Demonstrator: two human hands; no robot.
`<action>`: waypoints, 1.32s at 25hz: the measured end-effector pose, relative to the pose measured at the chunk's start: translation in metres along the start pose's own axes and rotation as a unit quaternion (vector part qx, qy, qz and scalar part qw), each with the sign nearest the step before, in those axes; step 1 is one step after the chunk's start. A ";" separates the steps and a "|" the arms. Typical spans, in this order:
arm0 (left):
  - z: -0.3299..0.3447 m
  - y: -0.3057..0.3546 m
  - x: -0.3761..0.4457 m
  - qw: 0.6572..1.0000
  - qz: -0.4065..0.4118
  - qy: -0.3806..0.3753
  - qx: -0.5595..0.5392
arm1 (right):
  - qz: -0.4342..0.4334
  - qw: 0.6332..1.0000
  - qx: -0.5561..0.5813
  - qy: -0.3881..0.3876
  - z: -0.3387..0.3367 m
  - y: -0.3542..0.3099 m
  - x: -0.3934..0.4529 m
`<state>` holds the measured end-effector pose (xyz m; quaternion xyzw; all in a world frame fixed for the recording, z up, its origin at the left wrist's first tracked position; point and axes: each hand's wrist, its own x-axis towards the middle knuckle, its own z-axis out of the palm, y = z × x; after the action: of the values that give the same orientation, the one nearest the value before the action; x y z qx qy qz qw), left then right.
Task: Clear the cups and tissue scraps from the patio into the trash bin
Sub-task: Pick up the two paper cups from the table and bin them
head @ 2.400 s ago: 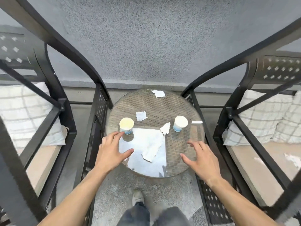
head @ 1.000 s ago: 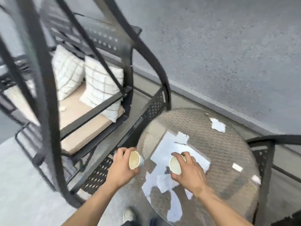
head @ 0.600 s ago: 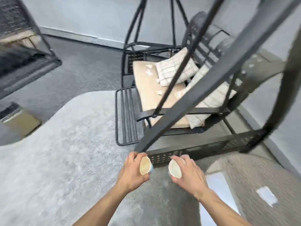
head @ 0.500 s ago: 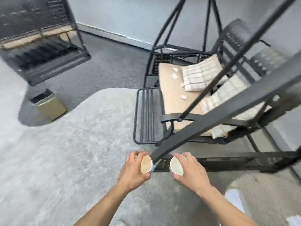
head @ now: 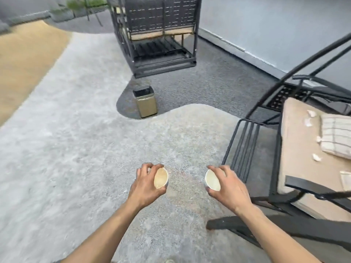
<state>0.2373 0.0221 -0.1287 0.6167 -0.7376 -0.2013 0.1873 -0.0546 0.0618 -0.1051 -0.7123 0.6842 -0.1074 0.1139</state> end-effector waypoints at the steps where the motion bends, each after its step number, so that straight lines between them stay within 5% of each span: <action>1: -0.009 -0.012 0.005 1.000 -0.013 0.011 0.001 | -0.014 1.000 0.003 -0.005 0.003 -0.009 0.015; 10: -0.046 -0.067 0.073 0.991 -0.106 0.085 -0.001 | -0.105 0.994 0.036 -0.018 0.023 -0.043 0.167; 23: -0.046 -0.053 0.262 0.976 -0.181 0.119 -0.031 | -0.134 0.990 0.028 -0.027 -0.008 0.007 0.390; 33: -0.077 -0.146 0.411 0.975 -0.179 0.131 -0.032 | -0.153 0.986 0.034 -0.052 0.028 -0.046 0.562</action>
<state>0.3297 -0.4113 -0.1293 0.7538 -0.5772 -0.1726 0.2625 0.0211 -0.4978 -0.1190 -0.8091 0.5559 -0.1101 0.1558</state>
